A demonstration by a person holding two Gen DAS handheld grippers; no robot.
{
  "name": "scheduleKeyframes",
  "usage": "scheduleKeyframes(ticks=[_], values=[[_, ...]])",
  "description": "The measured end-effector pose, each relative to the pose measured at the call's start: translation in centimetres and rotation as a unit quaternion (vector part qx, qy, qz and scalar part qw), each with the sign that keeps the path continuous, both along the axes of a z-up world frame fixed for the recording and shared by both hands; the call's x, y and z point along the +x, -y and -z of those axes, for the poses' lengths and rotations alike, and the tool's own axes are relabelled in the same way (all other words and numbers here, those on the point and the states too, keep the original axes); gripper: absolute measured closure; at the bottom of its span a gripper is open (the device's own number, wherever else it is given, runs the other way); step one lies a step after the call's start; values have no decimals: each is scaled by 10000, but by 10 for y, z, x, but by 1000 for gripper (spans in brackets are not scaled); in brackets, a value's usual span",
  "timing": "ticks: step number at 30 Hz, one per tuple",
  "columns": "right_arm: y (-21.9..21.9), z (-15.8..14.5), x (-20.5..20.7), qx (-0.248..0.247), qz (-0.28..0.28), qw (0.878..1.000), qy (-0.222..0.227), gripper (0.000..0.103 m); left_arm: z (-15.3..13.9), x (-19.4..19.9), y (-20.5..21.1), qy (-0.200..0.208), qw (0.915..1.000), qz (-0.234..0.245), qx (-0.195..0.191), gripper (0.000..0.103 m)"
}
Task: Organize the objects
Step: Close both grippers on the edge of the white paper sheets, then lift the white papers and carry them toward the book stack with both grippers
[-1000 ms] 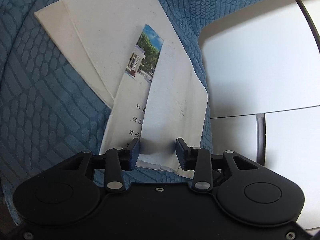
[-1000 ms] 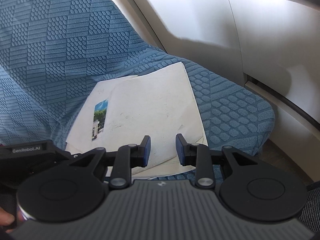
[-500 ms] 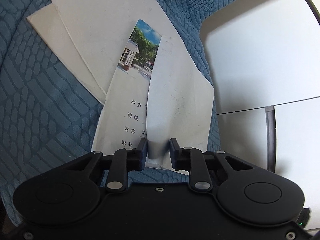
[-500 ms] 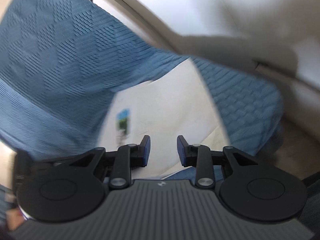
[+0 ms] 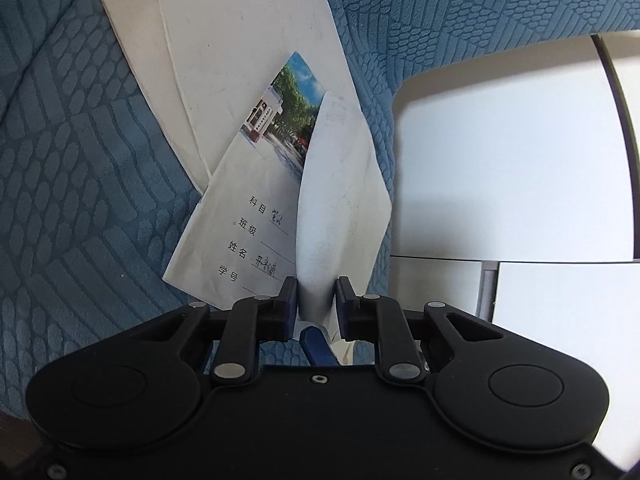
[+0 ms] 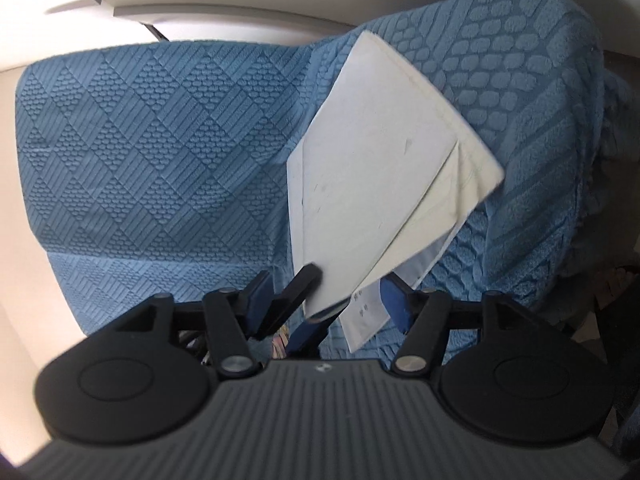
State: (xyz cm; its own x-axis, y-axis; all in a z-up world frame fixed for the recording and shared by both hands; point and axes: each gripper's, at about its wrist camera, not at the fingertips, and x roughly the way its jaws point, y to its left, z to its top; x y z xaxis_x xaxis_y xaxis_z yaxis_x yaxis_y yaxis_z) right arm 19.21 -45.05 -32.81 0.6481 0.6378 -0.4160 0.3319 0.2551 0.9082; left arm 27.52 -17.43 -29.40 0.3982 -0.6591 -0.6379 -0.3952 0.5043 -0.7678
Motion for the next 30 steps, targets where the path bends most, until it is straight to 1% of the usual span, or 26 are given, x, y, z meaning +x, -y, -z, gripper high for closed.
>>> scheduleKeyframes(ticks=[1,2,3,4,5,7,8,10,11,12,13,14,16,18,20,22,24,26,30], values=[[2,-1,0,-23,35,10000,8,43,-1,-2,-1,19,10000,-26,-39,86],[2,-1,0,-59,65,10000,15,46,-3,-5,-3,52,9999,-83,-98,86],[2,-2,0,-126,85,9999,24,56,-5,-8,-4,83,9997,-146,-162,88],[3,-3,1,-262,87,9996,3,64,-7,-10,-6,65,9997,-177,-185,88],[4,-2,2,-371,105,9992,-42,76,-8,-13,-7,52,9996,-205,-192,88],[8,-1,1,-366,194,9991,6,87,-8,-14,-6,84,9996,-205,-194,88],[10,-4,2,-412,225,9989,88,91,-9,-15,-6,100,9995,-210,-227,87],[12,-10,1,-507,229,9982,238,93,-10,-20,-7,150,9991,-246,-297,85],[12,-12,0,-483,223,9982,290,94,-10,-22,-9,221,9988,-252,-347,81],[13,-14,-1,-420,233,9982,350,94,-11,-25,-12,294,9984,-261,-417,74],[14,-17,-3,-338,263,9982,414,95,-11,-27,-16,316,9980,-288,-461,71],[16,-20,-5,-262,296,9979,517,95,-11,-31,-21,304,9981,-325,-435,71],[17,-29,-6,-285,317,9967,693,97,-10,-39,-30,288,9980,-402,-400,69],[15,-32,-5,-224,281,9971,671,98,-5,-50,-39,259,9960,-539,-657,56],[10,-31,-5,-249,182,9979,566,98,-4,-59,-45,270,9947,-653,-746,55],[6,-29,-5,-220,113,9984,509,98,-3,-65,-50,295,9938,-738,-774,53],[3,-30,-5,-227,36,9985,504,98,0,-70,-54,308,9920,-829,-900,48],[1,-32,-3,-274,-40,9984,502,98,4,-74,-57,279,9906,-878,-1011,46],[-3,-37,-8,-143,-81,9989,446,98,18,-85,-57,173,9865,-1031,-1259,46]])
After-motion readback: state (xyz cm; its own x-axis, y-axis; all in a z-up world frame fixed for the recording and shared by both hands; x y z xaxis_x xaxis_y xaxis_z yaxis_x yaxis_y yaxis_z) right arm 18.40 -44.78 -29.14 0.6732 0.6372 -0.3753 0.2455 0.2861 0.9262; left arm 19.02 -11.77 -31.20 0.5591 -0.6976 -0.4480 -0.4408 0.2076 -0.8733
